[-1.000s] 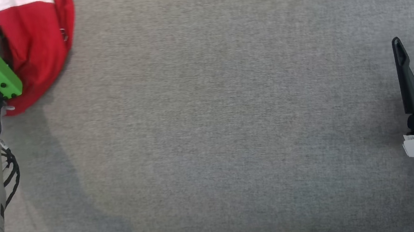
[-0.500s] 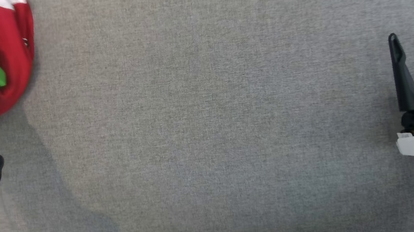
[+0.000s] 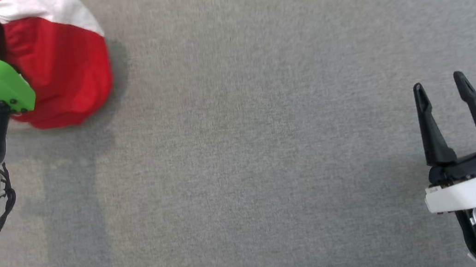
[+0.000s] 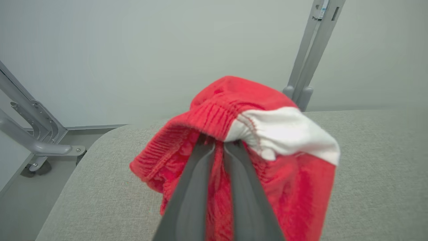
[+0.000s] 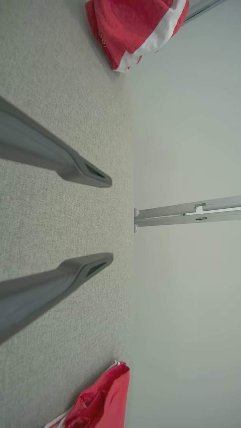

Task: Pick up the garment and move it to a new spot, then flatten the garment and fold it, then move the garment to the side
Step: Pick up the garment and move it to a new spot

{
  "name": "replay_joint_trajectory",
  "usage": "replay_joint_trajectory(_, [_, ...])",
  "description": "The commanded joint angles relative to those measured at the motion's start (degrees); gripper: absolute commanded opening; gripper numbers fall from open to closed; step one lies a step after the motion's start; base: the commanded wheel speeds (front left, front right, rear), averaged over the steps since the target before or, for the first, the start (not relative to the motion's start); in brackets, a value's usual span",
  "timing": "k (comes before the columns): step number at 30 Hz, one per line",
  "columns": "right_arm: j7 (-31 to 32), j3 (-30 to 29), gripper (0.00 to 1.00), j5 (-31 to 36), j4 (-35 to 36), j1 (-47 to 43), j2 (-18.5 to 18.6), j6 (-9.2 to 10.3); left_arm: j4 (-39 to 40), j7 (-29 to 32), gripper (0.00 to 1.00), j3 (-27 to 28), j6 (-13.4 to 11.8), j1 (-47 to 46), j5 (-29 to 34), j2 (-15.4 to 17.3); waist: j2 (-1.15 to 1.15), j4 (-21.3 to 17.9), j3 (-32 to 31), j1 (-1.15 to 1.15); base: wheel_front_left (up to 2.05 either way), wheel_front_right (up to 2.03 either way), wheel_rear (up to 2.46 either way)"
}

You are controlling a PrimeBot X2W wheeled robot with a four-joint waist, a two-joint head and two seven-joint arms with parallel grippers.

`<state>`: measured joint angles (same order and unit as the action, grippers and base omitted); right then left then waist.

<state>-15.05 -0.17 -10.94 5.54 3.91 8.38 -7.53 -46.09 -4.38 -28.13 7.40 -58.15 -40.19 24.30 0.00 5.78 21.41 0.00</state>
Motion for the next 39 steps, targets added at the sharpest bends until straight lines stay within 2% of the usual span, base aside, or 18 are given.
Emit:
replay_joint_trajectory(1, [-0.15, 0.16, 1.00, -0.26, -0.27, -1.10, -0.51, 0.08, 1.83, 0.11, 0.00, -0.75, 0.07, 1.02, -0.70, 1.13, 0.00, -3.12, -8.41, 0.00, 0.00, 0.00, 0.00])
replay_joint_trajectory(6, [-0.15, -0.54, 1.00, -0.58, -0.31, -2.32, -2.21, 0.08, 9.88, 2.18, 0.00, -3.13, 0.07, 1.19, -2.60, 1.74, 0.00, -6.54, -11.75, 0.00, 0.00, 0.00, 0.00])
replay_joint_trajectory(10, [-0.15, -0.47, 1.00, -0.99, -0.32, -2.68, -3.39, 0.08, 15.52, 4.18, 0.00, -4.43, -0.11, 1.44, -2.90, 0.91, 0.00, -9.86, -13.08, 0.00, 0.00, 0.00, 0.00])
replay_joint_trajectory(20, [-0.14, -0.49, 1.00, -2.08, 0.21, -0.47, -5.20, 0.08, 25.24, 9.33, 0.00, -8.72, -2.48, 4.39, -2.27, -1.94, 0.00, -19.84, -11.60, 0.00, 0.00, 0.00, 0.00])
replay_joint_trajectory(28, [-0.14, -0.23, 1.00, -3.17, 0.28, 1.21, -5.54, 0.07, 21.74, 10.93, 0.00, -13.90, -4.06, 8.94, -0.12, -4.50, 0.00, -26.07, -5.67, 0.00, 0.00, 0.00, 0.00])
replay_joint_trajectory(33, [-0.15, 1.26, 1.00, -4.26, 0.02, 2.60, -5.50, 0.07, 15.89, 8.51, 0.00, -16.91, -4.81, 12.08, 2.20, -5.89, 0.00, -28.85, -1.65, 0.00, 0.00, 0.00, 0.00])
replay_joint_trajectory(39, [-0.15, 1.06, 1.00, -4.72, -0.27, 3.40, -5.52, 0.07, 9.91, 3.93, 0.00, -18.41, -3.71, 14.44, 2.54, -8.65, 0.00, -29.59, -0.47, 0.00, 0.00, 0.00, 0.00])
